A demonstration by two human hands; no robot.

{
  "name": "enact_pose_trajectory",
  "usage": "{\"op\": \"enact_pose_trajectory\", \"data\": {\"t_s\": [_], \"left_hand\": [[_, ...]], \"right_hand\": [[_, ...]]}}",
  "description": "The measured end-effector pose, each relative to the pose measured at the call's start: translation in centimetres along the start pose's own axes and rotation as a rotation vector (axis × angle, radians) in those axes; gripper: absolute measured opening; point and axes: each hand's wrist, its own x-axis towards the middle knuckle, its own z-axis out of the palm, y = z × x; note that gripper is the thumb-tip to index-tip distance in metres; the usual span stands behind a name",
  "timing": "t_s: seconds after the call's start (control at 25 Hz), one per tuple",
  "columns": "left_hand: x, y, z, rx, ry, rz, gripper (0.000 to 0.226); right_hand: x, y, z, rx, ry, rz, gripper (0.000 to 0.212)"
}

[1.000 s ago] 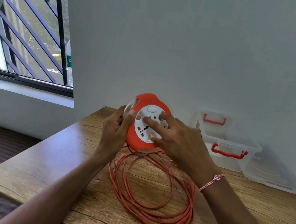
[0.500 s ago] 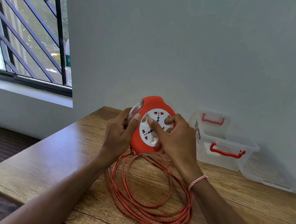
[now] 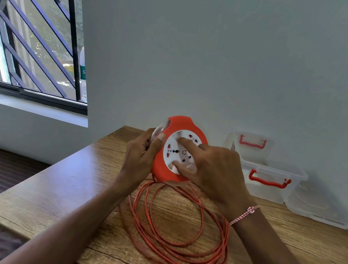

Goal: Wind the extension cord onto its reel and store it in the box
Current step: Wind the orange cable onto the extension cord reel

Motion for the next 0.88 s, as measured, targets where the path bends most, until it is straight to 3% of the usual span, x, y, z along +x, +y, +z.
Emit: {"op": "enact_pose_trajectory", "data": {"t_s": [0.08,0.2,0.24,0.28,0.36,0.48,0.68,0.88], "left_hand": [[0.0,0.0,0.2,-0.001,-0.021,0.012,0.024],[-0.2,-0.1,0.3,0.016,-0.049,0.009,0.024],[-0.2,-0.3,0.2,0.023,-0.048,0.004,0.025],[-0.1,-0.6,0.1,0.028,-0.043,-0.006,0.027],[0.2,-1.0,-0.1,0.022,-0.025,-0.049,0.031],[0.5,-1.5,-0.5,0.026,-0.052,-0.094,0.026],[0.3,-2.6,-1.0,0.111,-0.136,-0.136,0.034],[0.4,-2.3,-0.9,0.099,-0.113,-0.13,0.027]], "right_hand": [[0.2,-1.2,0.4,0.168,0.036,0.255,0.061],[0.3,-2.1,1.2,0.67,-0.029,0.761,0.054],[0.3,-2.1,1.2,0.743,-0.034,0.816,0.053],[0.3,-1.8,1.0,0.702,-0.02,0.753,0.051],[-0.1,-0.7,0.6,0.424,0.007,0.425,0.046],[0.0,0.8,-0.1,0.134,-0.113,0.075,0.047],[0.0,1.2,-0.5,-0.125,-0.316,-0.075,0.065],[0.3,0.6,-0.4,-0.217,-0.301,0.053,0.082]]}}
